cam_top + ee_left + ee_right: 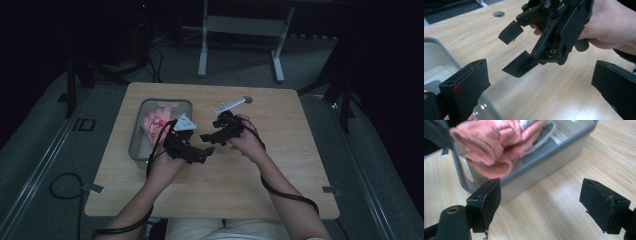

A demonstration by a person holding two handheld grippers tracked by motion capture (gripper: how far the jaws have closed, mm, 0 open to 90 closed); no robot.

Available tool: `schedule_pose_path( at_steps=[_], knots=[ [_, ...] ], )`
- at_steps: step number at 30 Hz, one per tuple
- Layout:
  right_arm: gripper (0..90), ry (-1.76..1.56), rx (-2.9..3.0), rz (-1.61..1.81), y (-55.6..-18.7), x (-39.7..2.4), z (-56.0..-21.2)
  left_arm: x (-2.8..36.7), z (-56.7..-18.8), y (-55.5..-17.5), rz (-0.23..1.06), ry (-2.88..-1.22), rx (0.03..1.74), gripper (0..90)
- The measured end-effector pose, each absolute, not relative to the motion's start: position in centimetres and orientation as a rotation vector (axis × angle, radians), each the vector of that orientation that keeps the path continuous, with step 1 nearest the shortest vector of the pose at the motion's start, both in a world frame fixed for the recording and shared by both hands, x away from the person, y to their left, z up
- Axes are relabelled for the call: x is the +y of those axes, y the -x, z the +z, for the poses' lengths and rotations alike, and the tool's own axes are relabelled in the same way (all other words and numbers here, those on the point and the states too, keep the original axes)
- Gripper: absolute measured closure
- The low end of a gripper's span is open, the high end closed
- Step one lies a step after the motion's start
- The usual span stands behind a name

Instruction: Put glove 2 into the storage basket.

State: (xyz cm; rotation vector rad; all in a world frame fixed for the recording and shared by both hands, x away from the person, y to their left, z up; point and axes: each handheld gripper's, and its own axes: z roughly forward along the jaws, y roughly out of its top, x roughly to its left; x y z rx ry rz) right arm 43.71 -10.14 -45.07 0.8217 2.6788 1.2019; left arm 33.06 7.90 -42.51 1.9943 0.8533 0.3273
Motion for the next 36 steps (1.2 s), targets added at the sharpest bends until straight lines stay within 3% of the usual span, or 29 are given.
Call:
schedule_pose_path(
  at_steps=[11,36],
  knots=[
    [17.3,-0.819,2.672,1.208,-43.0,-12.7,-47.3,6.4,-43.8,-32.3,0.344,-2.028,0.810,0.7],
    [17.4,-0.864,2.634,1.194,-41.0,-17.8,-53.0,3.3,-50.9,-30.7,0.305,-2.154,0.726,0.7]
  ],
)
